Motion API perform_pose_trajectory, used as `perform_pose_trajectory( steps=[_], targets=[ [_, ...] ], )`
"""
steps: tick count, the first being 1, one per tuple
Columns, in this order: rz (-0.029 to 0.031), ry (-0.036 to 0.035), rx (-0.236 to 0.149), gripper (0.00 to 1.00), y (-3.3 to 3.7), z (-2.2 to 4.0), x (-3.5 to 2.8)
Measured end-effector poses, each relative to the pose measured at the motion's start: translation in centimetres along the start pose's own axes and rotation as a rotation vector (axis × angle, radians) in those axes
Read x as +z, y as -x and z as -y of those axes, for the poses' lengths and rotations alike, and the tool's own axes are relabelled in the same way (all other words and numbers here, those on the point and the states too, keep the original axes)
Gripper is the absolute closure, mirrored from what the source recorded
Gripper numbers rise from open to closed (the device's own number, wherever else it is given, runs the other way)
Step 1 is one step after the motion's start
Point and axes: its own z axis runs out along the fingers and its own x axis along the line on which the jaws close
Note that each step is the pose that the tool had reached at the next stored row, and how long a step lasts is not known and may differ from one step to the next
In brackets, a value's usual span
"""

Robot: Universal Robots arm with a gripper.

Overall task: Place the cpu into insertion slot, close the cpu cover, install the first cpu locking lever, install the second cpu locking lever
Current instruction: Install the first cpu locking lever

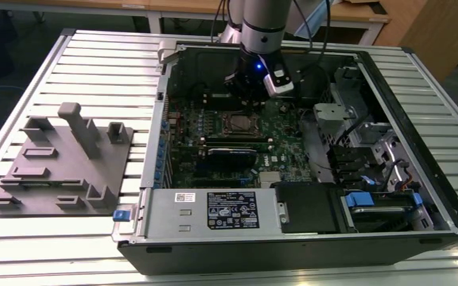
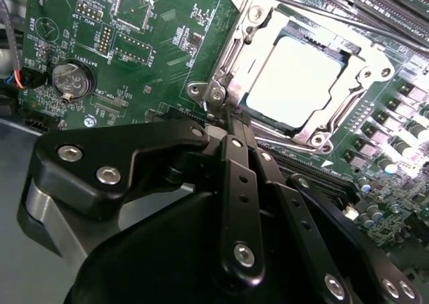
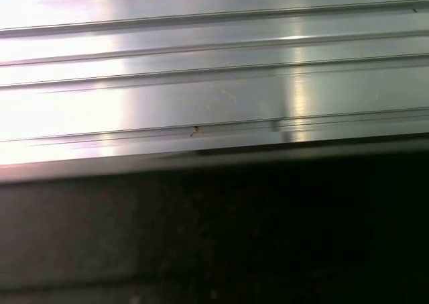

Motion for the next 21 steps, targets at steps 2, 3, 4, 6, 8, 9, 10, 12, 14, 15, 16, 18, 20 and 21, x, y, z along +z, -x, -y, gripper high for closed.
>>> perform_pose_trajectory(
  steps=[2, 3, 4, 6, 8, 9, 10, 12, 14, 15, 16, 18, 20, 21],
  targets=[
    [-0.0001, 0.0007, 0.0, 0.9, -0.06, 0.0, -0.11],
    [-0.0002, 0.0011, 0.0, 0.9, -0.11, 0.01, -0.15],
    [-0.0002, 0.0017, 0.0, 0.9, -0.16, 0.01, -0.19],
    [-0.0003, 0.0031, 0.0, 0.9, -0.26, 0.02, -0.26],
    [-0.0004, 0.0044, 0.0, 0.9, -0.37, 0.03, -0.31],
    [-0.0004, 0.005, 0.0, 0.9, -0.43, 0.04, -0.32],
    [-0.0004, 0.0057, 0.0, 0.9, -0.5, 0.04, -0.33],
    [-0.0007, 0.0067, 0.0, 0.9, -0.65, 0.06, -0.36],
    [-0.0009, 0.0079, 0.0, 0.9, -0.81, 0.07, -0.38],
    [-0.001, 0.0086, 0.0, 0.9, -0.9, 0.08, -0.38],
    [-0.001, 0.0094, 0.0, 0.9, -0.99, 0.09, -0.38],
    [-0.0011, 0.0106, 0.0, 0.9, -1.16, 0.11, -0.39],
    [-0.0012, 0.0117, 0.0, 0.9, -1.32, 0.13, -0.39],
    [-0.0012, 0.0119, 0.0, 0.9, -1.43, 0.14, -0.39]
  ],
)
